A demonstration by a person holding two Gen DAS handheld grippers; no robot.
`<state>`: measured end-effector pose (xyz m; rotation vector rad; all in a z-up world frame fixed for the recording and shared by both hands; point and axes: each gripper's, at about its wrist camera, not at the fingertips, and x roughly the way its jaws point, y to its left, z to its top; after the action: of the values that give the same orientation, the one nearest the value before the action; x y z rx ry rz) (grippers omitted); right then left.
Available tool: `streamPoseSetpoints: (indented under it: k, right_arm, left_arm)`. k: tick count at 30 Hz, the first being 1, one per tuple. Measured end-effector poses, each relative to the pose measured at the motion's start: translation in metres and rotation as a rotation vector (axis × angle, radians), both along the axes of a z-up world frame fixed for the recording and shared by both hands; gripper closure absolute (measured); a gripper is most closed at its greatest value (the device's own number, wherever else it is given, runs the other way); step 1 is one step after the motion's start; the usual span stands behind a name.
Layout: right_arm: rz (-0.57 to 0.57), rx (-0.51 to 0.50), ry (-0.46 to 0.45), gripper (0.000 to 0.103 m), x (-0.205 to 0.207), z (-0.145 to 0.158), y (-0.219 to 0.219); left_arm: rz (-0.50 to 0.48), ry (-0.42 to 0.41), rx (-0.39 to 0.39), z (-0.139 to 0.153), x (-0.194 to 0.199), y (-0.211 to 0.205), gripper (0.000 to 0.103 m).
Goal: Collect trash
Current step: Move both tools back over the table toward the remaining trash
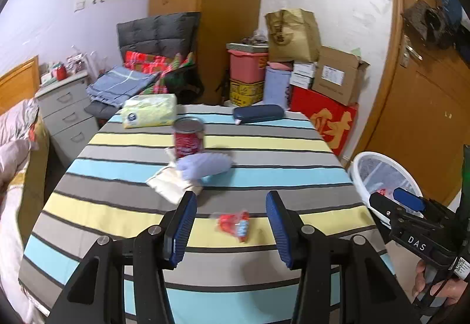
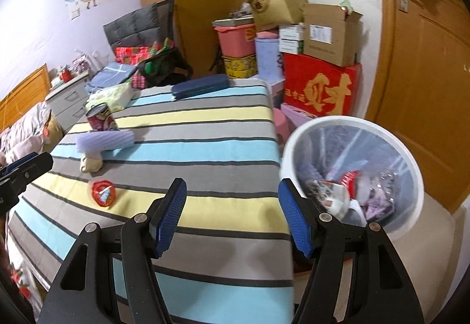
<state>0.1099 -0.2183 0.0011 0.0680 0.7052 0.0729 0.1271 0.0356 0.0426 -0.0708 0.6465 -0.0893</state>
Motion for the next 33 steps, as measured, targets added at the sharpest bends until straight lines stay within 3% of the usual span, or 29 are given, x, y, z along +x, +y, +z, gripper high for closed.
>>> streamPoseSetpoints:
  k: [17, 24, 27, 29, 33]
  right_arm:
    - [0.244, 0.02, 0.043, 0.037, 0.018, -0.016, 0.08]
    - [0.352, 0.063, 0.088, 0.037, 0.03, -0.025, 0.108]
    - [0.382, 0.019, 0.111, 0.037, 0.035, -0.03, 0.122]
    - [0.418, 0.017, 0.127, 0.037, 0.038, -0.032, 0.128]
    - [0.431, -0.014, 0.159, 0.037, 0.043, -0.036, 0.135]
  left_arm:
    - [0.124, 0.075, -0.016, -0.029, 0.006, 0.081, 0.054]
    - [0.12, 0.098, -0.035, -0.039, 0.02, 0.096, 0.054]
    - [0.108, 0.108, -0.049, -0.042, 0.026, 0.1, 0.051]
    - [0.098, 0.111, -0.064, -0.044, 0.029, 0.102, 0.044]
    - [0.086, 0.121, -0.073, -0.045, 0.042, 0.101, 0.044]
